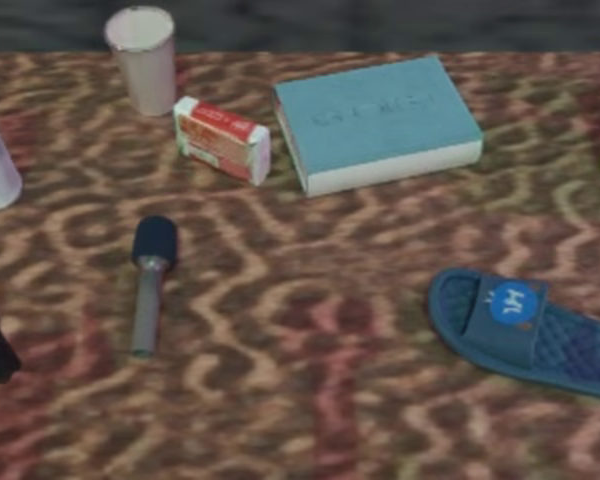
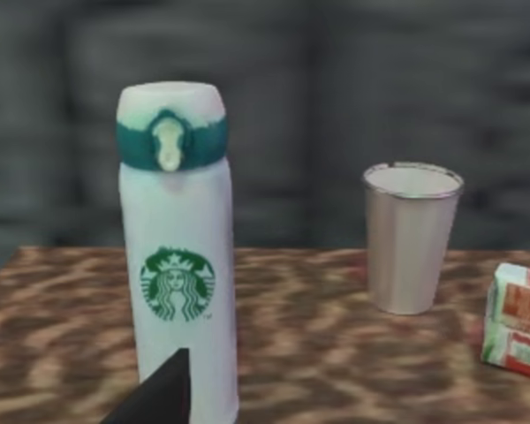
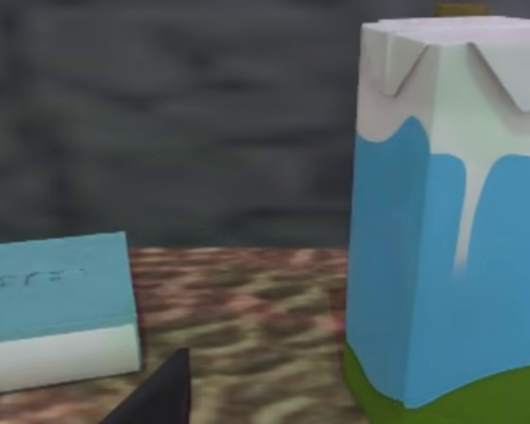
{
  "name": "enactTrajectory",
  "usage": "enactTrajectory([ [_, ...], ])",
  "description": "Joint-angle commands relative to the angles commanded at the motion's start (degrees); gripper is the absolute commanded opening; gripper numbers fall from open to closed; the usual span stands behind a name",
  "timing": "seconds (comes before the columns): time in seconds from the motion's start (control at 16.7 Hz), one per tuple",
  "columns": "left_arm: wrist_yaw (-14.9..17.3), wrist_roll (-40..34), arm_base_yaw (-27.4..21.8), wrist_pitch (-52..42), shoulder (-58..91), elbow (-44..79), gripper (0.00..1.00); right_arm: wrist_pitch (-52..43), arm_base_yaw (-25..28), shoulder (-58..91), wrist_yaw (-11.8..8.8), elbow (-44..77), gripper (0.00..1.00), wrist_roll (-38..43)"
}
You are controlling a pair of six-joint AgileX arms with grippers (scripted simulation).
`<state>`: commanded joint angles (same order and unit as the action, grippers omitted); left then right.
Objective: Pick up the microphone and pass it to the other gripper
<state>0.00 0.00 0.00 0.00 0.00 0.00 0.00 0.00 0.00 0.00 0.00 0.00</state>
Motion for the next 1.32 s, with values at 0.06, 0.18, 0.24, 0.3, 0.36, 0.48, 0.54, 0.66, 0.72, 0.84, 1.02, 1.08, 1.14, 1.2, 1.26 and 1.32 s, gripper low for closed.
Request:
enactTrajectory([
  [0.06, 0.00, 0.00, 0.00, 0.00, 0.00, 0.00, 1.00, 0.00, 0.00, 0.00, 0.00, 0.00, 1.00, 0.00],
  [0.18, 0.10, -0.10, -0.21, -0.45, 0.62, 0.46, 1.00, 0.00, 0.00, 0.00, 0.00, 0.00, 1.00, 0.00],
  [0.24, 0.27, -0.30, -0.57, -1.31, 1.83, 1.35, 1.00, 0.00, 0.00, 0.00, 0.00, 0.00, 1.00, 0.00],
  [0.3, 0.46, -0.59, -1.06, -2.54, 3.64, 2.64, 1.00, 0.00, 0.00, 0.00, 0.00, 0.00, 1.00, 0.00],
  [0.36, 0.67, -0.98, -1.63, -4.09, 6.06, 4.32, 1.00, 0.00, 0.00, 0.00, 0.00, 0.00, 1.00, 0.00],
  [0.48, 1.07, -2.03, -2.96, -7.91, 12.67, 8.74, 1.00, 0.00, 0.00, 0.00, 0.00, 0.00, 1.00, 0.00],
  [0.54, 1.26, -2.67, -3.68, -10.08, 16.75, 11.41, 1.00, 0.00, 0.00, 0.00, 0.00, 0.00, 1.00, 0.00],
  [0.66, 1.64, -4.15, -5.24, -14.71, 26.17, 17.53, 1.00, 0.00, 0.00, 0.00, 0.00, 0.00, 1.00, 0.00],
  [0.72, 1.84, -4.96, -6.06, -17.11, 31.37, 20.91, 1.00, 0.00, 0.00, 0.00, 0.00, 0.00, 1.00, 0.00],
  [0.84, 2.24, -6.66, -7.76, -21.95, 42.39, 28.10, 1.00, 0.00, 0.00, 0.00, 0.00, 0.00, 1.00, 0.00],
  [1.02, 2.84, -9.24, -10.36, -29.11, 59.33, 39.19, 1.00, 0.00, 0.00, 0.00, 0.00, 0.00, 1.00, 0.00],
  [1.08, 3.04, -10.06, -11.21, -31.41, 64.82, 42.75, 1.00, 0.00, 0.00, 0.00, 0.00, 0.00, 1.00, 0.00],
  [1.14, 3.22, -10.85, -12.03, -33.65, 70.13, 46.14, 1.00, 0.00, 0.00, 0.00, 0.00, 0.00, 1.00, 0.00],
  [1.2, 3.39, -11.59, -12.80, -35.81, 75.19, 49.32, 1.00, 0.00, 0.00, 0.00, 0.00, 0.00, 1.00, 0.00],
  [1.26, 3.53, -12.27, -13.53, -37.89, 79.96, 52.26, 1.00, 0.00, 0.00, 0.00, 0.00, 0.00, 1.00, 0.00],
  [1.32, 3.64, -12.90, -14.19, -39.85, 84.33, 54.89, 1.00, 0.00, 0.00, 0.00, 0.00, 0.00, 1.00, 0.00],
])
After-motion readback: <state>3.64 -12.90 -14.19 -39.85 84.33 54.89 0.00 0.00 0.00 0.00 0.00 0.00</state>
